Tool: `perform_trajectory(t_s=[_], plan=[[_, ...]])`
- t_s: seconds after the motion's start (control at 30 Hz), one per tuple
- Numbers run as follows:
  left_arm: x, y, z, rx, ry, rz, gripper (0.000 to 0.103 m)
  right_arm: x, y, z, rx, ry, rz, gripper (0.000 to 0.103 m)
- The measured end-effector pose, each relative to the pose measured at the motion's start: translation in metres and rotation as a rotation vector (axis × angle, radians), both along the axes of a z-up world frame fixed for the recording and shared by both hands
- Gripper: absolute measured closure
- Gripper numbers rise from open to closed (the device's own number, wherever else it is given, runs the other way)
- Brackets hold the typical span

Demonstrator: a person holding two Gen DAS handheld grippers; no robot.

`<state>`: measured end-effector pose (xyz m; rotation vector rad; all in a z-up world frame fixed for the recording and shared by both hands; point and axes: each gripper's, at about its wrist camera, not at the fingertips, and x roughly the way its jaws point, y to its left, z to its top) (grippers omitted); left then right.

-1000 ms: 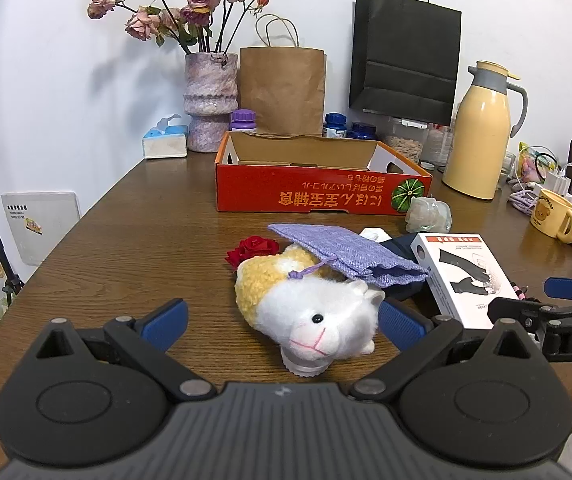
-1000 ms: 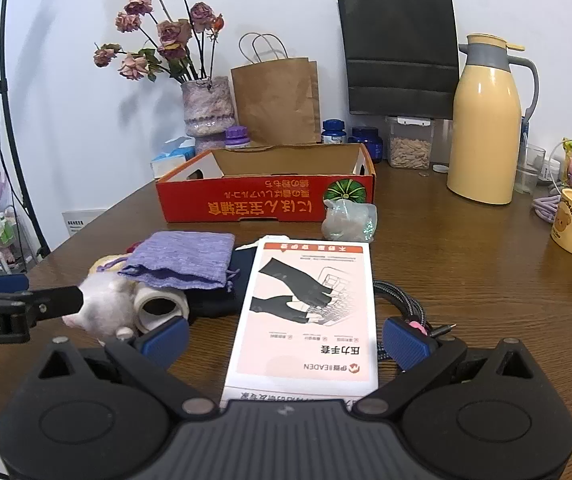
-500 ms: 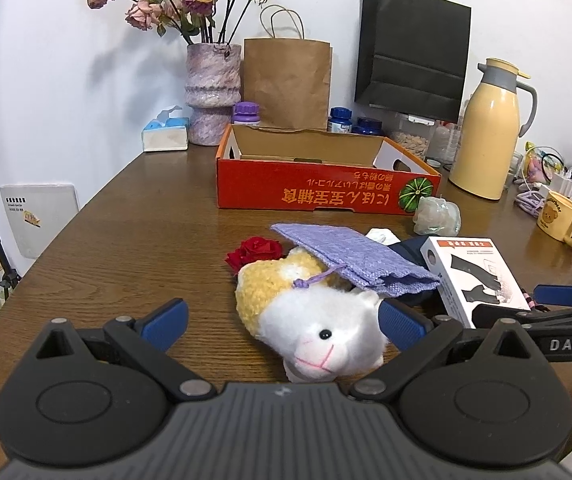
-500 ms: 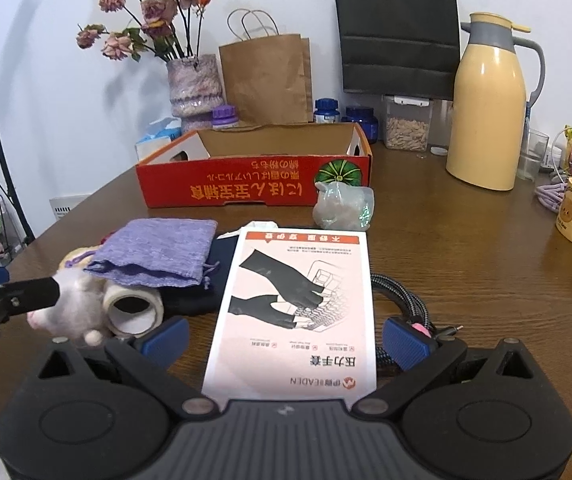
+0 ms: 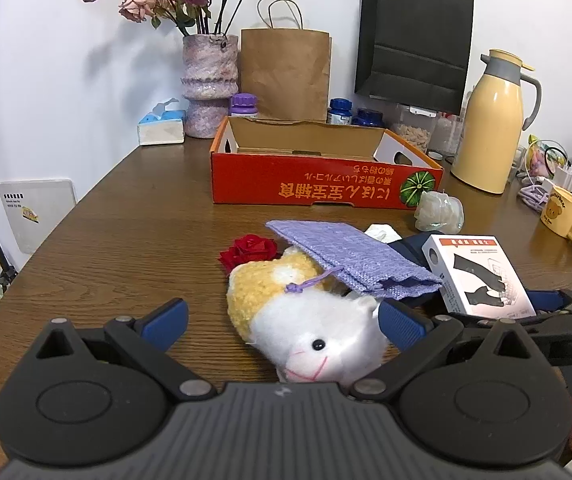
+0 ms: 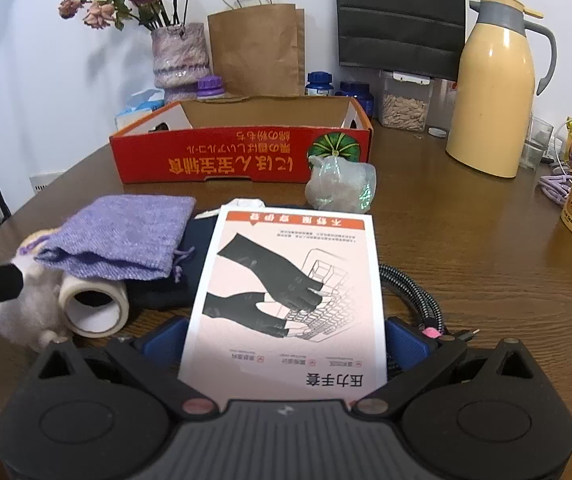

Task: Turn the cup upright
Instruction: 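Grasp the white-and-yellow plush toy with the left tool while the right tool grasps the white booklet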

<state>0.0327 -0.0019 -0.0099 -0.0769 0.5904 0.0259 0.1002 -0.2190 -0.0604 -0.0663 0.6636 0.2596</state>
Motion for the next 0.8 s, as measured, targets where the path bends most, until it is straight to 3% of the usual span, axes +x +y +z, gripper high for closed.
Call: perform_trajectory(t_s=[0.3, 0.8], plan=[[0.008, -0.01, -0.004, 0.008, 0.024, -0.003, 0.0, 0.008, -0.006, -0.007, 0.026, 0.023, 0.016, 0.006], [0.022, 0.001, -0.017, 0.011, 0.076, 0.111, 0.0, -0.008, -0.025, 0.003, 0.091, -0.071, 0.009, 0.006]])
